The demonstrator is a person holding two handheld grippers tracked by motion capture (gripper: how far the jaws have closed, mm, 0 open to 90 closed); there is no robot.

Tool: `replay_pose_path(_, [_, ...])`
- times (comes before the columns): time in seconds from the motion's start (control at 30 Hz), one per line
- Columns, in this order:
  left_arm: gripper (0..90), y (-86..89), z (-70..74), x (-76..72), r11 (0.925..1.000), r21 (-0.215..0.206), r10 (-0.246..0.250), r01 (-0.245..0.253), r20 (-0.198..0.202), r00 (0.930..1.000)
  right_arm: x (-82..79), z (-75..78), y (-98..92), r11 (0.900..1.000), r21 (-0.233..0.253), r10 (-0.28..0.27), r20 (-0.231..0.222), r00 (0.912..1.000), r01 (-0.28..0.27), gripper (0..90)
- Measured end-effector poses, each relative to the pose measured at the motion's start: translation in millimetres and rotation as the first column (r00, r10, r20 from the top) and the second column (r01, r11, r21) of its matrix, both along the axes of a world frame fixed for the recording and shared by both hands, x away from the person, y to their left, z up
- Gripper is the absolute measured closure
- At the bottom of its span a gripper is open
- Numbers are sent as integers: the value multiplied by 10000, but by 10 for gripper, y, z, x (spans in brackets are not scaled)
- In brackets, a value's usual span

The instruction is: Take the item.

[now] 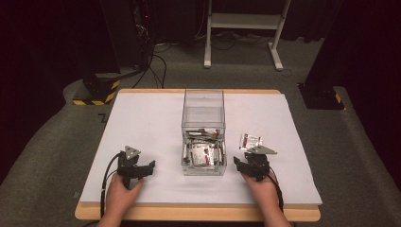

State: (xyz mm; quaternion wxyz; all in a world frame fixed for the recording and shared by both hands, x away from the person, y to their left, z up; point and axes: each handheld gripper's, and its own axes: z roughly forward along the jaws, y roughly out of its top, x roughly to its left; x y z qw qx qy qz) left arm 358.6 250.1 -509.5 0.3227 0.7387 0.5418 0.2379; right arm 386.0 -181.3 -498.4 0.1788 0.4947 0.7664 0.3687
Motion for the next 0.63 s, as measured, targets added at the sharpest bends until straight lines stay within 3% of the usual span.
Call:
replay_pose_path(0.17, [143,0,0,0,10000,3,2,-2,3,10000,-36,-52,122,9933,-1119,306,282,9991,-272,376])
replay_pose_path(0.63, [143,-1,0,0,10000,4,2,-2,5,10000,-29,-55,117,9941,-1069,215,267,9994,-186,351])
